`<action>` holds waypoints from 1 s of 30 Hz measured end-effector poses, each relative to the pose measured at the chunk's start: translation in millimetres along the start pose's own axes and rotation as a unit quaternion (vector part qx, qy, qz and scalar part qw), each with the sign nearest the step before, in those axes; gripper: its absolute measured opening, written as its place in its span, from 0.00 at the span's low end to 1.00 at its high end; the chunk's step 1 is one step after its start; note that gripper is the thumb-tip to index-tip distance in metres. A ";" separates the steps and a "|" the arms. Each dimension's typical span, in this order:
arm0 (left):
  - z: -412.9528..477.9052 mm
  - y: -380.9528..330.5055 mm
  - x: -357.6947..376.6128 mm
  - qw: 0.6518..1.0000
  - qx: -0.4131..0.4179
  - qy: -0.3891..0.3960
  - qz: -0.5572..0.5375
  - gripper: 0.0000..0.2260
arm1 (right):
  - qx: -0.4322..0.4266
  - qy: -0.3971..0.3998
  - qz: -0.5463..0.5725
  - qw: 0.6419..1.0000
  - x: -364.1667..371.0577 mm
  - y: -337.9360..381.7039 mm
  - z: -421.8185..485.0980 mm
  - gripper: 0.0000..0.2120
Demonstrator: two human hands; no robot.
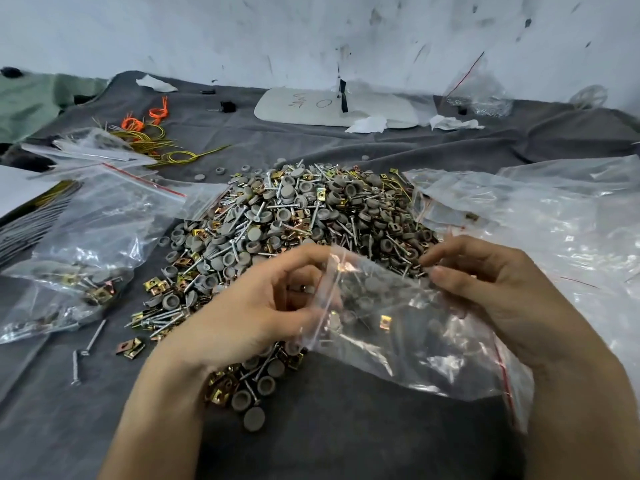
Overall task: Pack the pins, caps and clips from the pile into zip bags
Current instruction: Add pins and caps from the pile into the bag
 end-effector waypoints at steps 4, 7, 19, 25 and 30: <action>4.8 1.4 3.8 0.999 0.000 -0.025 0.041 0.16 | 0.012 -0.020 -0.208 0.978 2.0 6.3 -3.4 0.21; 10.8 3.0 15.0 0.997 -0.008 -0.014 0.078 0.15 | -0.066 0.044 -0.248 0.966 29.6 27.7 -7.1 0.26; 7.6 12.7 2.0 0.999 0.015 -0.022 -0.043 0.16 | -0.008 0.088 -0.076 0.993 35.7 8.5 -2.6 0.09; 2.6 6.7 -5.0 0.983 0.067 0.028 -0.168 0.14 | 0.041 -0.062 0.045 0.996 22.9 -18.2 17.8 0.05; -1.0 9.8 -5.4 0.979 0.030 0.025 -0.201 0.10 | -0.019 -0.216 -0.247 0.944 29.2 -21.7 41.6 0.05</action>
Point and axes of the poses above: each hand's wrist, its own z-axis towards the middle knuckle, its own x-axis out of the palm, y = z × x, the point moved 7 cm from there along z, towards the middle knuckle
